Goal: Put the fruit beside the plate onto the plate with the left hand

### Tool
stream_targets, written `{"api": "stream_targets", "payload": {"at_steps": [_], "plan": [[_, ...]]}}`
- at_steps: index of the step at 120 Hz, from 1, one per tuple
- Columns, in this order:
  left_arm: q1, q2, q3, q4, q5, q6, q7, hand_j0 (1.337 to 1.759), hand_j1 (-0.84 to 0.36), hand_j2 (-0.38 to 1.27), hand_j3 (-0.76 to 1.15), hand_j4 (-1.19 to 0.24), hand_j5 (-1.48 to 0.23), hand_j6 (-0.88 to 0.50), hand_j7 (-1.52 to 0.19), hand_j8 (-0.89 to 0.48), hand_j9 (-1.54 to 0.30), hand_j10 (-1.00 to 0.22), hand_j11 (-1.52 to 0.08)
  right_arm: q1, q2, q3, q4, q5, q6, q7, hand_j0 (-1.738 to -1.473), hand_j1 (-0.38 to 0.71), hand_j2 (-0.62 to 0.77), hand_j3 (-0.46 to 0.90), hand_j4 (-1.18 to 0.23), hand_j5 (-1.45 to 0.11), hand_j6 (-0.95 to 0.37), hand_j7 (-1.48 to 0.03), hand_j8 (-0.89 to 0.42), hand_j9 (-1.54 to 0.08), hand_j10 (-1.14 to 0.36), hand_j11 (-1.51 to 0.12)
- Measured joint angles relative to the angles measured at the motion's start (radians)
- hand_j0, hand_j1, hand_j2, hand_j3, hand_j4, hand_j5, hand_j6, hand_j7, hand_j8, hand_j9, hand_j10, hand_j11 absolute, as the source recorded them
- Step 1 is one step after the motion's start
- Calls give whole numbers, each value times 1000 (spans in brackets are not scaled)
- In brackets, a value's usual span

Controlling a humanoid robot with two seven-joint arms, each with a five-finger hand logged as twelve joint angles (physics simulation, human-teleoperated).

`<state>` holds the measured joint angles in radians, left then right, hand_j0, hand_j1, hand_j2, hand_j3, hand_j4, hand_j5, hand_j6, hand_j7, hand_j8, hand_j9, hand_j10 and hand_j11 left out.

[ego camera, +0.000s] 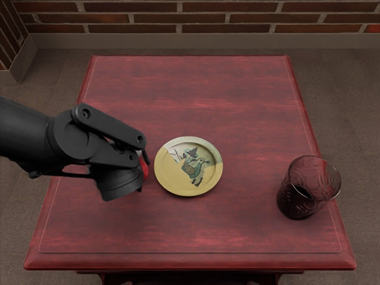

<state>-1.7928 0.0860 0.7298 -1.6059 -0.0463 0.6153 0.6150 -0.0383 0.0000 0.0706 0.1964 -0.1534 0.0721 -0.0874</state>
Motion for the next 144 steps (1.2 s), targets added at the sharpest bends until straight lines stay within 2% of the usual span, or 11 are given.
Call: {"api": "stream_targets", "payload": {"at_steps": [12, 17, 20, 21, 35, 65, 82, 90, 97, 111, 144], "plan": [[4, 1, -6, 1, 2, -2, -1, 1657, -268, 140, 0, -545, -681, -297, -574, -453, -696, -535, -696, 0, 0, 0, 0, 0, 0, 0, -1658, -325, -4, 0, -20, -26, -20, -25, -20, -26, -20, -25], [17, 3, -11, 4, 11, -1, -1, 1656, -296, 158, 0, -585, -692, -103, -857, -435, -733, -561, -731, 0, 0, 0, 0, 0, 0, 0, -1658, -325, -4, 0, -20, -26, -20, -26, -20, -26, -20, -26], [19, 3, -14, 5, 8, 0, -1, 1656, -324, 192, 0, -601, -709, -77, -901, -417, -752, -575, -750, 0, 0, 0, 0, 0, 0, 0, -1658, -325, -4, 0, -20, -26, -20, -26, -20, -26, -20, -26], [19, 3, -15, 6, 9, -1, 0, 1655, -316, 131, 0, -602, -720, -75, -909, -404, -760, -578, -758, 0, 0, 0, 0, 0, 0, 0, -1658, -325, -4, 0, -20, -26, -20, -26, -20, -26, -20, -26], [20, 39, -28, 16, 1, -5, -3, 1655, -356, 217, 0, -561, -807, -246, -890, -333, -822, -616, -822, 0, 0, 0, 0, 0, 0, 0, -1658, -325, -4, 0, -20, -26, -20, -26, -20, -26, -20, -26], [18, 78, -69, 86, -9, -7, -4, 1653, -351, 204, 0, -538, -881, -241, -918, -318, -873, -645, -874, 0, 0, 0, 0, 0, 0, 0, -1658, -326, -4, 0, -20, -25, -20, -25, -19, -25, -19, -25], [5, 100, -151, 102, -8, -7, -4, 1652, -355, 212, 0, -530, -897, -244, -917, -312, -888, -654, -889, 0, 0, 0, 0, 0, 0, 0, -1658, -326, -4, 0, -19, -25, -19, -25, -19, -25, -19, -25], [7, 165, -195, 104, -10, -8, -4, 1652, -348, 209, 0, -542, -915, -251, -925, -317, -893, -652, -896, 0, 0, 0, 0, 0, 0, 0, -1658, -326, -4, 0, -19, -25, -19, -25, -19, -25, -19, -25], [4, 178, -223, 105, -9, -11, -3, 1652, -347, 197, 0, -542, -912, -253, -922, -317, -893, -646, -899, 0, 0, 0, 0, 0, 0, 0, -1658, -326, -4, 0, -19, -25, -19, -25, -19, -25, -19, -25], [15, 245, -284, 106, -9, -140, -3, 1651, -342, 185, 0, -552, -918, -259, -925, -319, -896, -633, -903, 0, 0, 0, 0, 0, 0, 0, -1658, -326, -4, 0, -20, -25, -20, -25, -19, -25, -19, -25], [17, 208, -347, 99, -13, -362, -4, 1651, -352, 224, 0, -535, -936, -237, -937, -309, -914, -625, -923, 0, 0, 0, 0, 0, 0, 0, -1658, -326, -4, 0, -20, -25, -20, -25, -20, -25, -20, -25]]}}
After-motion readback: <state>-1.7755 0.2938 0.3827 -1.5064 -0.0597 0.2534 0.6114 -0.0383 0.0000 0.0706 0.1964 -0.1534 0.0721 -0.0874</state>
